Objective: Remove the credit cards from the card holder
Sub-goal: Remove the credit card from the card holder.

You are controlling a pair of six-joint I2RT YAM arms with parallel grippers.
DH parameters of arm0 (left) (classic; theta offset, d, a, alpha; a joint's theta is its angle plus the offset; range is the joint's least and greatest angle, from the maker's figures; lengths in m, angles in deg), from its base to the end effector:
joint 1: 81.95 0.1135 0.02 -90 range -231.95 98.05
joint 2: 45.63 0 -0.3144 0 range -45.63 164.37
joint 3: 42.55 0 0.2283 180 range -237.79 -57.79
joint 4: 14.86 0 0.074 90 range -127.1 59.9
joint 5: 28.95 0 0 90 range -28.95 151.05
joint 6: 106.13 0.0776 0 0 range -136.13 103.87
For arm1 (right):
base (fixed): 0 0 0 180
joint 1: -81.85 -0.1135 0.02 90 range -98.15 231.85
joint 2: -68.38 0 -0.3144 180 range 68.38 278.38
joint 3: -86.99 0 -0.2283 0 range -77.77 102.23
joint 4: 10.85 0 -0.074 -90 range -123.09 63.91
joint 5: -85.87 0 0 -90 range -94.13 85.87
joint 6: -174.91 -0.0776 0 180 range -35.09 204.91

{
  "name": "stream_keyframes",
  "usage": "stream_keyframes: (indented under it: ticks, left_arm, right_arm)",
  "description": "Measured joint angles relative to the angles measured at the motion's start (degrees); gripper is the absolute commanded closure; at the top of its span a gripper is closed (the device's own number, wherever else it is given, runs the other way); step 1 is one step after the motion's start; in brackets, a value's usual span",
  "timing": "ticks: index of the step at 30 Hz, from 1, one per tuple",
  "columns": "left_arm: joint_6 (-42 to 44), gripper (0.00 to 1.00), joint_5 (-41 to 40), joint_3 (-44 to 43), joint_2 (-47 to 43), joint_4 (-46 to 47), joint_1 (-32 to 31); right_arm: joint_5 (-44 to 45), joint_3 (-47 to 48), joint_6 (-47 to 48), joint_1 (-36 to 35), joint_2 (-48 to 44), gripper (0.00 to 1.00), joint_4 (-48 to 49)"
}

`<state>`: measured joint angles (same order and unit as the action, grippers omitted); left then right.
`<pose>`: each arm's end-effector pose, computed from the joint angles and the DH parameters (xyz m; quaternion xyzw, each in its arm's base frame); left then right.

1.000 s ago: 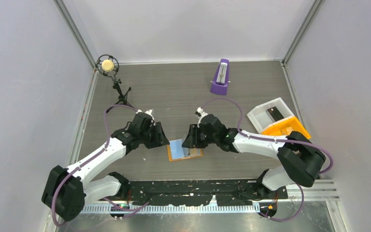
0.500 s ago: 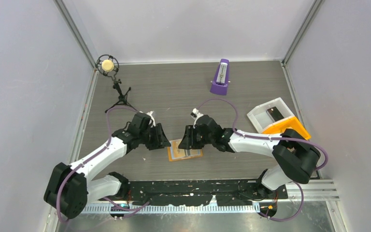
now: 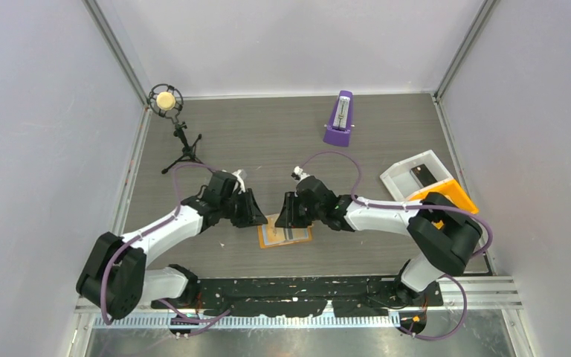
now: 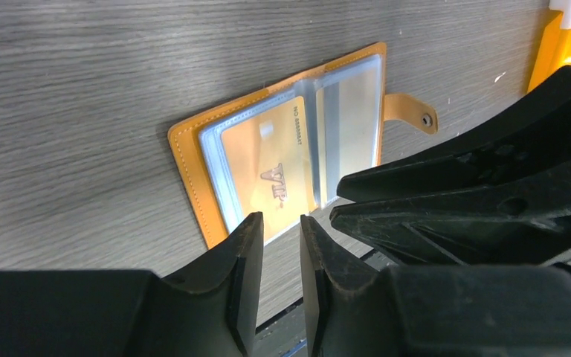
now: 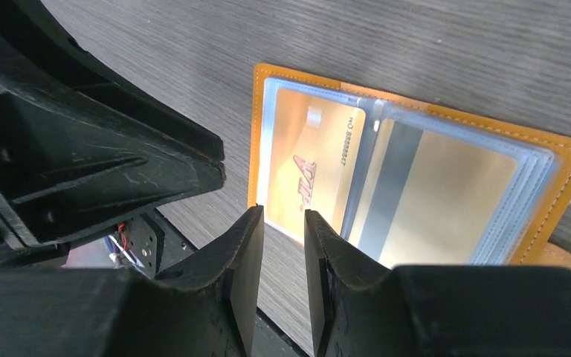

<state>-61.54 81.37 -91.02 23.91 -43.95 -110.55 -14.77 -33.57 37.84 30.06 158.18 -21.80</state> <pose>0.1778 -0.1276 0.2133 -0.0758 0.9243 -0.3343 0.1680 0.1921 0.2672 0.2133 -0.0755 0.9048 0.3667 0.2028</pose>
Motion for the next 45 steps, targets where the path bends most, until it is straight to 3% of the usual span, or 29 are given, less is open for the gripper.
stream_keyframes:
  ticks: [32,41,45]
  left_arm:
    - [-1.2,0.86,2.9,5.4,10.1,13.4,0.0]
    - [-2.3,0.87,3.6,6.0,10.6,15.1,0.0]
    - [-2.4,0.87,3.9,6.0,10.9,15.4,0.2]
  right_arm:
    - [7.1,5.0,3.9,-0.2,5.7,0.60,-8.3]
    - [6.1,5.3,4.5,-0.4,6.3,0.62,-8.1]
    - [5.1,5.3,4.5,-0.1,7.0,0.69,-7.5]
